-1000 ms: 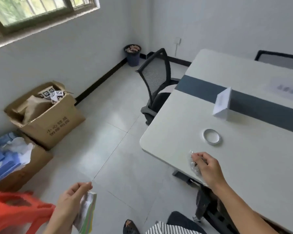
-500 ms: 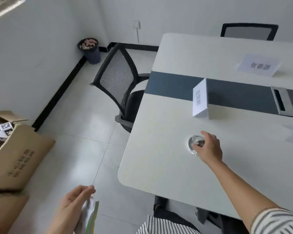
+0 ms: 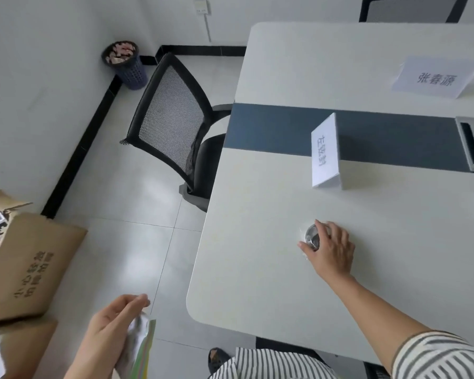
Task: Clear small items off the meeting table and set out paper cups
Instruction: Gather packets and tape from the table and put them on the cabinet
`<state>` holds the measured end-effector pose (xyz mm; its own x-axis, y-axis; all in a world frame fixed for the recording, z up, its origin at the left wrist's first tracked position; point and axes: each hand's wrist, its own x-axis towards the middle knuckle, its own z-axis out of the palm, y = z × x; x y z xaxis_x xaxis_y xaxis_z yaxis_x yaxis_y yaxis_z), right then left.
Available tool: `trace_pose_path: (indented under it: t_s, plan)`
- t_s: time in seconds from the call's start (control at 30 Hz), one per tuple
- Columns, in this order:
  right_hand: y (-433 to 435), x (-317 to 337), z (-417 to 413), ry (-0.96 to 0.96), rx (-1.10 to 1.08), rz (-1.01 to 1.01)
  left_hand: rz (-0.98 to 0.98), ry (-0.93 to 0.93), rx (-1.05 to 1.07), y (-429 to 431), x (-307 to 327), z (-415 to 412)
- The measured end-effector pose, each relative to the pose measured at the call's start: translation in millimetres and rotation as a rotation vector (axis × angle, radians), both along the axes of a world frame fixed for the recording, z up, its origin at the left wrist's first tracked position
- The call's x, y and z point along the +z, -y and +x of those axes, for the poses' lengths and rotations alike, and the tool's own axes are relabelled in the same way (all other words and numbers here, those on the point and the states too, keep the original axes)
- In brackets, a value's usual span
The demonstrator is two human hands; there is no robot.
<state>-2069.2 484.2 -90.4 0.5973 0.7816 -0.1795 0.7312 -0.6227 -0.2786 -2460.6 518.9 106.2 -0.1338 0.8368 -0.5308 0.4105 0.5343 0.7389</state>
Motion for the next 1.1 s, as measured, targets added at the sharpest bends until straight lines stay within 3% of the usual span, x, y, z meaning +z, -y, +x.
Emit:
trace_pose_path:
  t_s: [0.2, 0.43, 0.57, 0.9, 1.1]
  plan:
    - [-8, 25, -12, -0.237, -0.115, 0.05, 0.026, 0.048, -0.022, -13, 0, -2]
    - [4, 86, -50, -0.949, -0.311, 0.302, 0.078, 0.101, -0.062, -18, 12, -23]
    - [23, 120, -86, -1.13, -0.31, 0.381, 0.088, 0.137, -0.096, -19, 18, -45]
    - [127, 166, -235, -1.236, -0.382, 0.447, 0.061, 0.19, -0.324, -6, 18, -147]
    - [218, 170, -296, -1.159, -0.533, 0.373, -0.007, 0.187, -0.533, 14, 5, -163]
